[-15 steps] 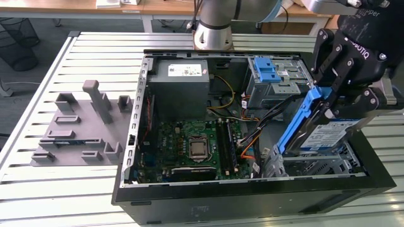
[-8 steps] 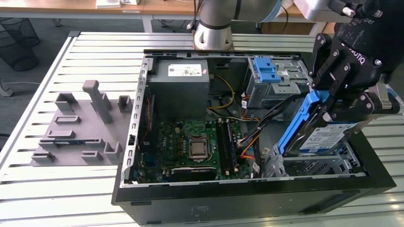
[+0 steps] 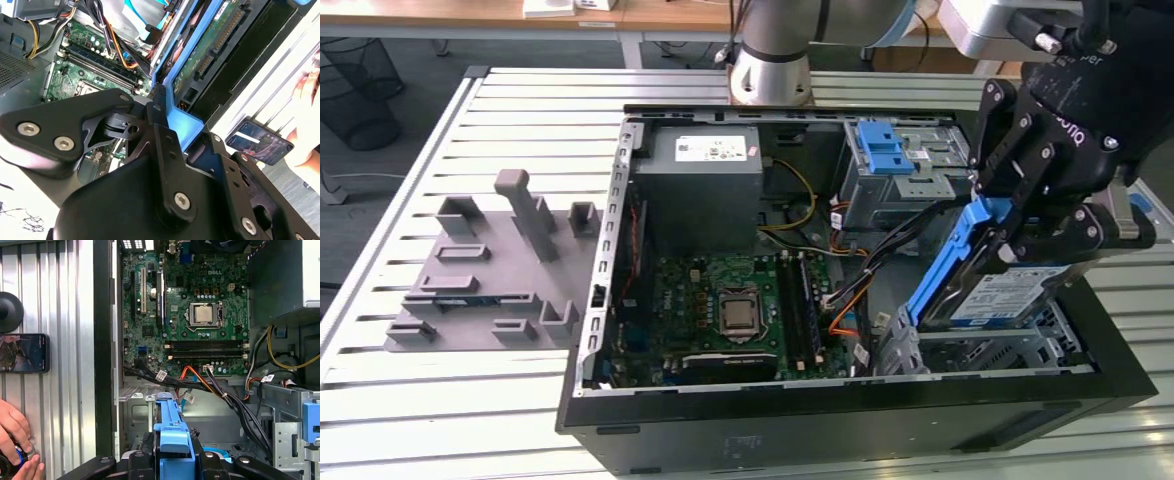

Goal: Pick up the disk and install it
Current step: 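Insert the disk into the insertion slot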

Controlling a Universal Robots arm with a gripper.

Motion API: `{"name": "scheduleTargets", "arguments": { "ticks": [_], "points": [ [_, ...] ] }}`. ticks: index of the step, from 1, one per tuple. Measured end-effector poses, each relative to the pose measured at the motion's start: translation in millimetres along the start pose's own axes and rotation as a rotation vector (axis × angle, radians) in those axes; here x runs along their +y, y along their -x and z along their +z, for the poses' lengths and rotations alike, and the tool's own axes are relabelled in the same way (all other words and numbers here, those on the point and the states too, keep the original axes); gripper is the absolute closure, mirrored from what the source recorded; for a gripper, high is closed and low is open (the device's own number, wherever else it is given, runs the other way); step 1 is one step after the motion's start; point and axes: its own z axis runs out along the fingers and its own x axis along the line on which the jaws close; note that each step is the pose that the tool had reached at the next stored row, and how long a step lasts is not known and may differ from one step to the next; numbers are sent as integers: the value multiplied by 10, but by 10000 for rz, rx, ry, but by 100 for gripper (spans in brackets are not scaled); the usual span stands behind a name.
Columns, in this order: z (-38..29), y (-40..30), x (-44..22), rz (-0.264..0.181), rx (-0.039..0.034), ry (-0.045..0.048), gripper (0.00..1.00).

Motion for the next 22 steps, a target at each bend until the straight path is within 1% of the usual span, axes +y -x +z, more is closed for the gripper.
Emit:
{"name": "scheduleTargets", "arguments": {
  "ticks": [5, 6, 7, 8, 14, 16, 18, 19, 21, 22],
  "points": [
    [0, 0, 0, 0, 0, 0, 62],
    [1, 0, -1, -1, 0, 0, 56],
    [5, 1, -1, -1, -2, 0, 56],
    [18, 1, -1, -1, -4, 0, 50],
    [125, 1, -10, -1, -1, 0, 50],
    [162, 2, -24, -1, -1, -1, 51],
    [198, 2, -32, 0, -2, 0, 64],
    [211, 2, -32, 1, -2, 0, 64],
    [213, 3, -32, 1, 0, 0, 75],
    [213, 2, -33, 0, 1, 0, 75]
  ]
}}
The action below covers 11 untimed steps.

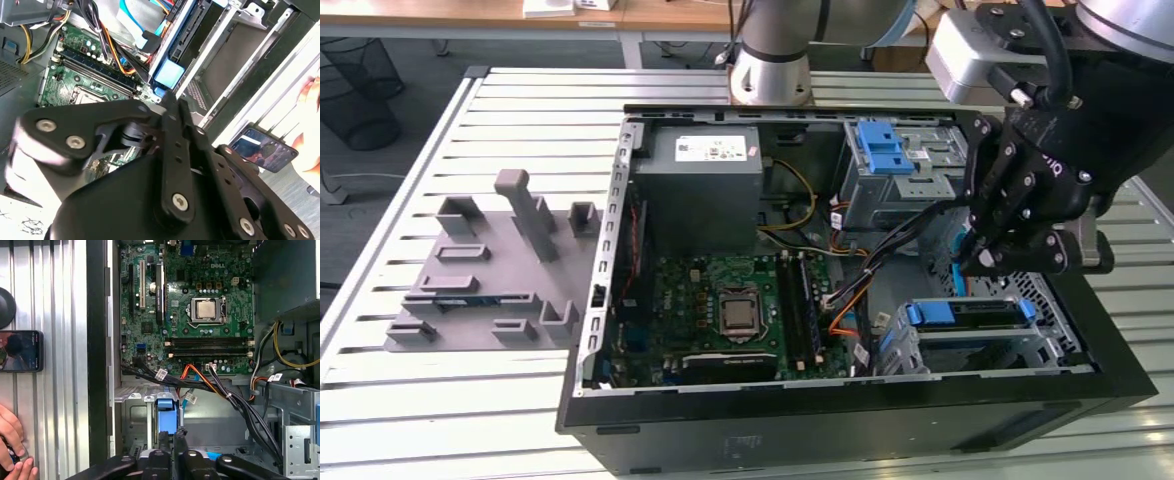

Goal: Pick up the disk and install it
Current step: 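Insert the disk into the insertion slot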

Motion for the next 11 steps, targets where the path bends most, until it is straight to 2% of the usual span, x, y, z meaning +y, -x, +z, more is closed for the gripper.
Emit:
{"name": "scheduleTargets", "arguments": {
  "ticks": [2, 11],
  "points": [
    [7, 0, 0, 0, -2, 0, 87],
    [163, 1, -4, 0, -3, -5, 89]
  ]
}}
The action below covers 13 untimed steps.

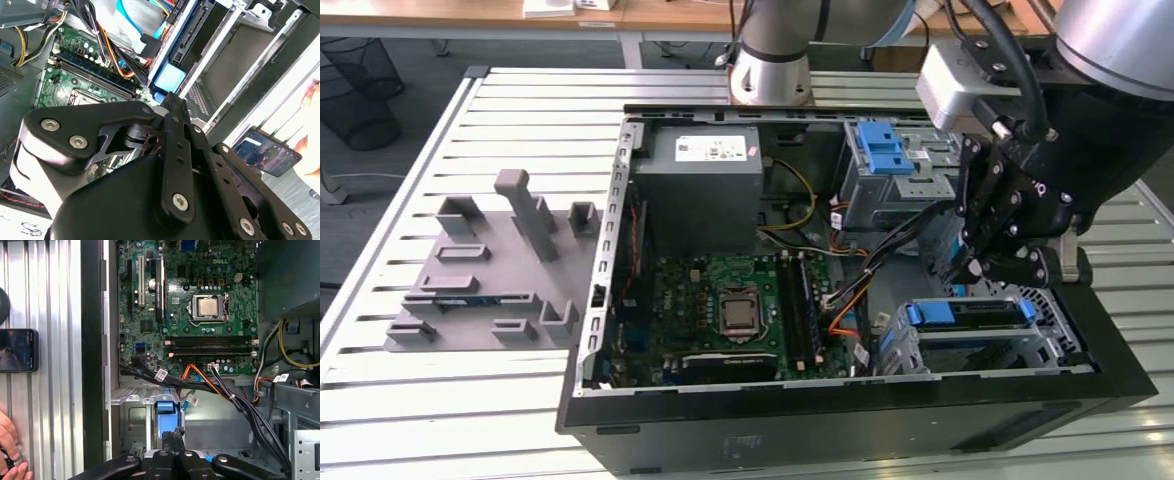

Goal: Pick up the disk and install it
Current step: 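Insert the disk into the insertion slot, then insert the first disk wire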

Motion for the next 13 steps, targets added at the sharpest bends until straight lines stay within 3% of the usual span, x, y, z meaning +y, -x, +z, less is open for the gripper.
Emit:
{"name": "scheduleTargets", "arguments": {
  "ticks": [13],
  "points": [
    [25, 0, 0, 0, 13, -1, 89]
  ]
}}
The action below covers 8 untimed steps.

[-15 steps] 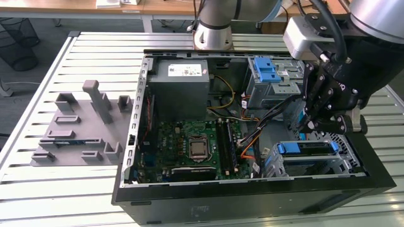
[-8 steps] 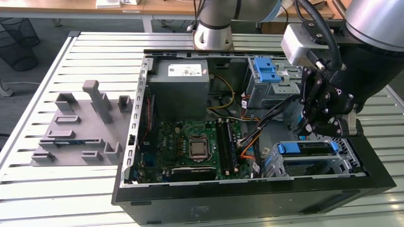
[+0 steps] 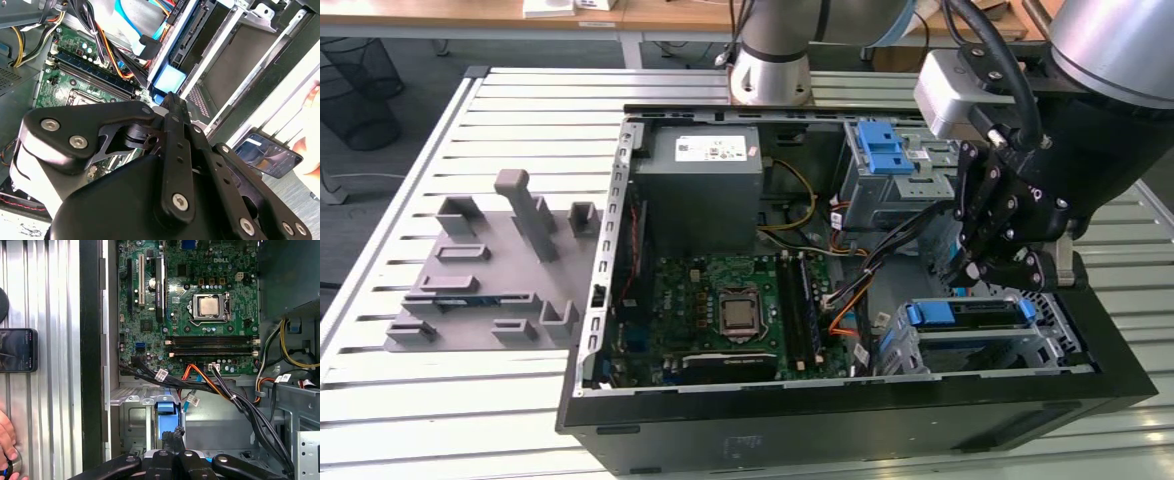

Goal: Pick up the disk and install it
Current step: 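Insert the first disk wire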

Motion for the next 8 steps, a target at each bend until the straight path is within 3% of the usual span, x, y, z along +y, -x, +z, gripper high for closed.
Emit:
{"name": "scheduleTargets", "arguments": {
  "ticks": [5, 8],
  "points": [
    [1, 2, -21, -1, 1, 0, 89],
    [2, 4, -91, 1, 1, 0, 89]
  ]
}}
